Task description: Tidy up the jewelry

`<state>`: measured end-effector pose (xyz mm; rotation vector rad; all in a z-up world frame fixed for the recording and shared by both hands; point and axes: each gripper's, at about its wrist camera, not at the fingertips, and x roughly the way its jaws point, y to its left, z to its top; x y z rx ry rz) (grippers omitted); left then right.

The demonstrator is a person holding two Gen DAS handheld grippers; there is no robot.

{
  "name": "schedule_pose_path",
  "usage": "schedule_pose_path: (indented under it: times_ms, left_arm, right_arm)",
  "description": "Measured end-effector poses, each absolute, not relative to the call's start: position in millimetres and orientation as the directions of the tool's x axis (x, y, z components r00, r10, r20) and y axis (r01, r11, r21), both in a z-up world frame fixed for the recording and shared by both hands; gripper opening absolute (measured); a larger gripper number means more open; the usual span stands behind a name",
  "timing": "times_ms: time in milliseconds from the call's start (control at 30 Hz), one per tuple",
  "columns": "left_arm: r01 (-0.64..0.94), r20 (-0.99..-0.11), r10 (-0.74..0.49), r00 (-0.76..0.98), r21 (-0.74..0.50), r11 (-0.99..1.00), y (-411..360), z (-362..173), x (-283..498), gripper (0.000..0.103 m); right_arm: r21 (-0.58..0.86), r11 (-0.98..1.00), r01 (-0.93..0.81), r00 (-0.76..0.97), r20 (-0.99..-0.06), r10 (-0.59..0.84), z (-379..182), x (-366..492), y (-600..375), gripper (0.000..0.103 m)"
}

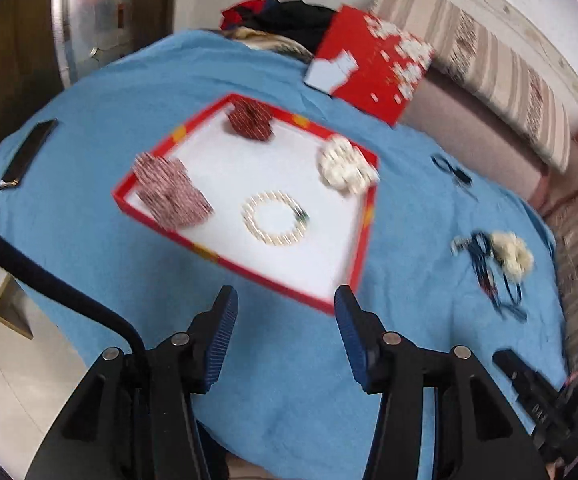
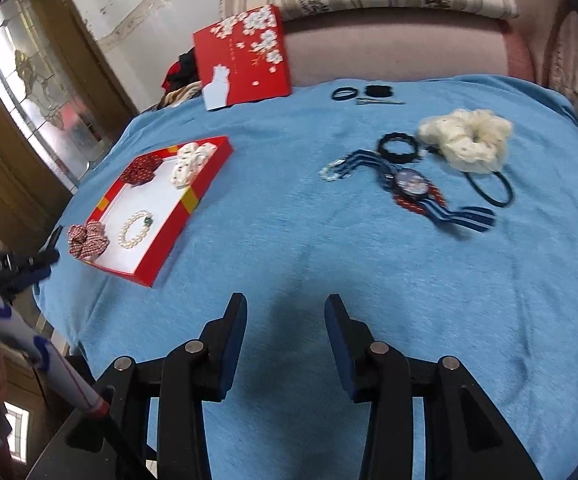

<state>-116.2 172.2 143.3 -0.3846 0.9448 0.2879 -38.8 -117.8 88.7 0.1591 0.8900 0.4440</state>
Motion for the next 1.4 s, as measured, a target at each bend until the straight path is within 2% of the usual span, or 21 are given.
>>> schedule_pose_path:
  times_ms: [200, 333, 667, 833, 967, 1133, 1200, 1333, 1367, 1400]
  left_arm:
    - [-0.309, -0.819, 0.027, 0.573, -0.186, 0.933, 132.4, 129.4, -117.6, 0.049]
    - [-0.249, -0.846, -0.060, 0.529, -0.223, 0.942, 114.0, 107.7, -103.8, 0.049]
    - [-0.169, -0.863, -0.090, 0.497, -0.198, 0.966, 89.4, 91.5, -85.5, 0.049]
    - [-0.059, -0.866, -0.166, 0.472, -0.218, 0.974, 57.5, 101.7, -40.6, 0.049]
    - [0.039, -0.850, -0.270, 0.453, -0.284, 0.958, 16.2, 104.3, 0.7, 0.049]
    - [0.101, -0.851, -0.311, 0.424, -0.297, 0.950, -45.7, 90.1, 59.4, 0.051]
    - [0.093, -0.868, -0.297, 0.397, -0.284, 0.954, -61.1, 78.3, 80.4, 0.051]
    - [0.011, -0.878, -0.322, 0.355, -0.340, 0.940, -71.7, 48.1, 123.5, 0.051]
    - [-0.013, -0.876, -0.336, 0.346, -0.363, 0.932, -70.7, 41.0, 131.6, 0.049]
    - [-0.033, -0.873, -0.346, 0.344, -0.380, 0.925, -69.1, 35.7, 137.1, 0.034]
  right_arm:
    - [0.318, 0.928, -0.194, 0.588, -0.719, 0.369, 85.4, -47.3, -168.8, 0.044]
    - [0.322, 0.941, -0.103, 0.584, -0.747, 0.319, 73.1, -40.7, -202.8, 0.044]
    - [0.313, 0.950, 0.025, 0.624, -0.747, 0.230, 53.9, -13.8, -248.3, 0.046]
    - [0.305, 0.950, 0.062, 0.682, -0.708, 0.183, 57.8, 3.5, -267.9, 0.046]
    - [0.289, 0.954, 0.084, 0.716, -0.683, 0.144, 50.3, 2.6, -282.5, 0.049]
    - [0.346, 0.934, 0.087, 0.725, -0.665, 0.179, 46.4, 10.3, -293.1, 0.049]
    - [0.353, 0.932, 0.082, 0.731, -0.657, 0.184, 46.8, 11.0, -293.6, 0.049]
    - [0.374, 0.923, 0.084, 0.727, -0.657, 0.200, 43.8, 12.8, -297.4, 0.049]
    - [0.382, 0.920, 0.088, 0.729, -0.654, 0.202, 43.7, 12.7, -299.4, 0.049]
    - [0.384, 0.919, 0.089, 0.730, -0.653, 0.201, 43.2, 12.9, -300.6, 0.049]
